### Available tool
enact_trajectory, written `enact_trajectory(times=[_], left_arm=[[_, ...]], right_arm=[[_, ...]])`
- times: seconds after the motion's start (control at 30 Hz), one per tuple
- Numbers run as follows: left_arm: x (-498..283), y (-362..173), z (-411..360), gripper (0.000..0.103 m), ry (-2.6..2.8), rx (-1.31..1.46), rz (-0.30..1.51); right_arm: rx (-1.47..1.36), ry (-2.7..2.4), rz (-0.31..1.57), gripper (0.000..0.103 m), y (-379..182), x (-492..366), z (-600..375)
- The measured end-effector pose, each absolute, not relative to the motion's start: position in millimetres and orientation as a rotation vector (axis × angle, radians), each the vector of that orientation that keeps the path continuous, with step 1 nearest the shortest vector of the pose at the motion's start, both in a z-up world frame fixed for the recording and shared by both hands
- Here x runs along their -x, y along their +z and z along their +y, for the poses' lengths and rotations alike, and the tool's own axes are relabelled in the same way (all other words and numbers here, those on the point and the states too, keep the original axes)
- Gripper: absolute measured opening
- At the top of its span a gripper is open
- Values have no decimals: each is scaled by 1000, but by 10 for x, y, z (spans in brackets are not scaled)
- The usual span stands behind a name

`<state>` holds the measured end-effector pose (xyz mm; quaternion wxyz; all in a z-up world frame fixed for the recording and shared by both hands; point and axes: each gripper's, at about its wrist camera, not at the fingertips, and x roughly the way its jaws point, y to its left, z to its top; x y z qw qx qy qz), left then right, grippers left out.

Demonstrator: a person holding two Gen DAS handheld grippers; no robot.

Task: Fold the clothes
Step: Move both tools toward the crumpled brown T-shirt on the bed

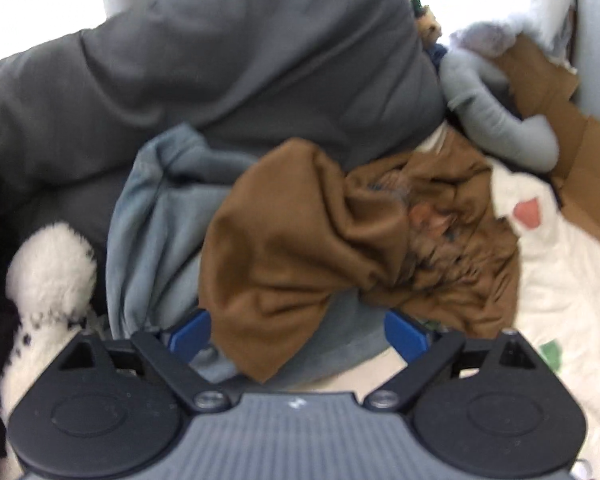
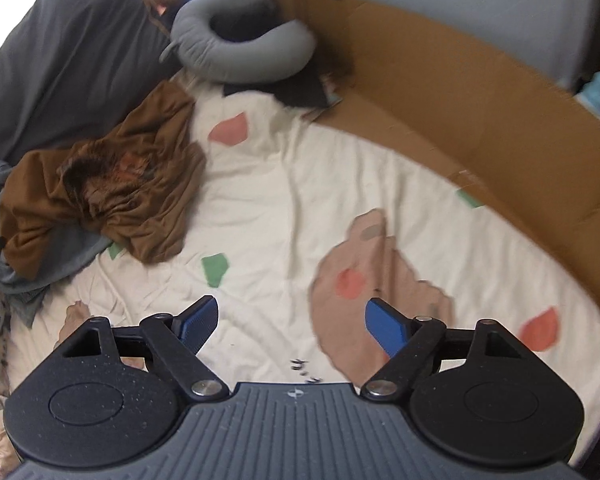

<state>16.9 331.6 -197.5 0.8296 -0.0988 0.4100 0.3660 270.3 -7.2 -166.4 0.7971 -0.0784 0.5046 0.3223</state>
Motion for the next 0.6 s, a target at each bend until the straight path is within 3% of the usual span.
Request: enact_trajectory(times=[0.6], left_arm=[[-119,-2841,3651,92,832,248,832]], right_arm=[[137,868,1061,85,-2626,-2768,904]])
